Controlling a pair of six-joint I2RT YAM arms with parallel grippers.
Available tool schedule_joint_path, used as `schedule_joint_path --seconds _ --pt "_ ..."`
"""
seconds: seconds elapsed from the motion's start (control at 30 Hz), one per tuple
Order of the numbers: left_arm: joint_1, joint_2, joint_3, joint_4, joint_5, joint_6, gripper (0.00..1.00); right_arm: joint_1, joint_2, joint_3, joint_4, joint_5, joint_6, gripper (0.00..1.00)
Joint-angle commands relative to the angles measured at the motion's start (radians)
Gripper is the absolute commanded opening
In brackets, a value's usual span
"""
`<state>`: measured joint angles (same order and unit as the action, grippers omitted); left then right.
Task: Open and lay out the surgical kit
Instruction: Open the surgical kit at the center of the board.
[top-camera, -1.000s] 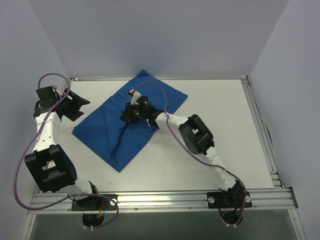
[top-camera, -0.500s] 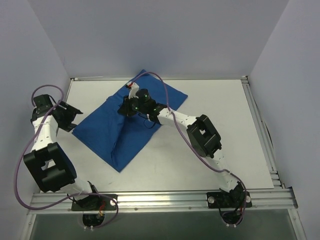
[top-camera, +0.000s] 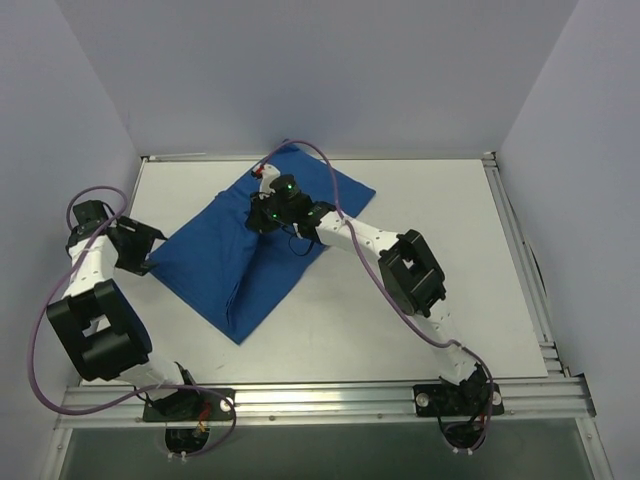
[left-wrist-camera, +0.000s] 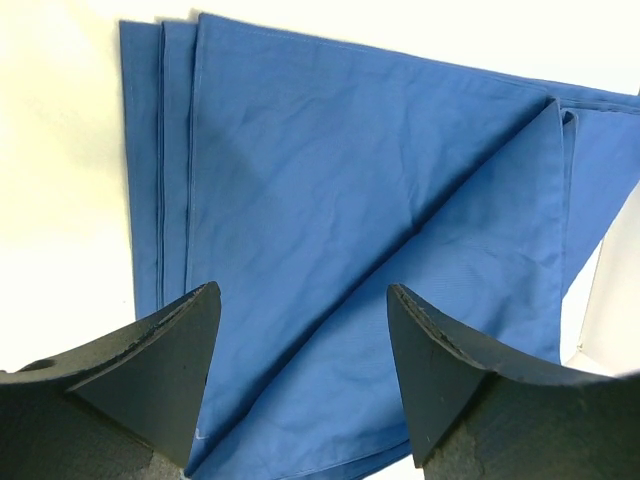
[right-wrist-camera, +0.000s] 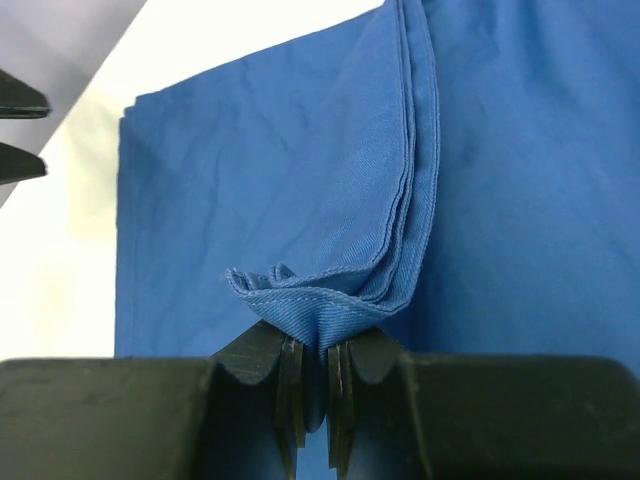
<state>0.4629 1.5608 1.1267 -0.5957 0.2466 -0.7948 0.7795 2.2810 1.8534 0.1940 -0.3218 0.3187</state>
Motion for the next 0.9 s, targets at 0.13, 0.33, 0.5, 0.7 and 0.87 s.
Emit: schedule_joint_path --seconds 0.13,0.33,0.5,0.7,0.87 --pt "-0.03 -0.073 -0.045 0.104 0.103 0.003 0.58 0.006 -0.112 0.049 -0.088 0.092 -0.03 0.0" --pt "-0.052 -0.012 -0.073 0.16 0.215 0.014 0.35 0.021 -0.193 0.007 -0.116 0.153 -0.05 0.0" --pt "-0.05 0.036 -0.117 0.178 0.226 0.009 0.31 0.023 -0.232 0.016 -0.151 0.174 -0.064 0.0" --pt "-0.049 0.012 -0.145 0.203 0.234 0.02 0.39 0.024 -0.259 0.023 -0.185 0.191 -0.063 0.0" --pt "-0.05 -0.004 -0.137 0.217 0.255 0.008 0.52 0.029 -0.288 -0.017 -0.189 0.208 -0.046 0.0"
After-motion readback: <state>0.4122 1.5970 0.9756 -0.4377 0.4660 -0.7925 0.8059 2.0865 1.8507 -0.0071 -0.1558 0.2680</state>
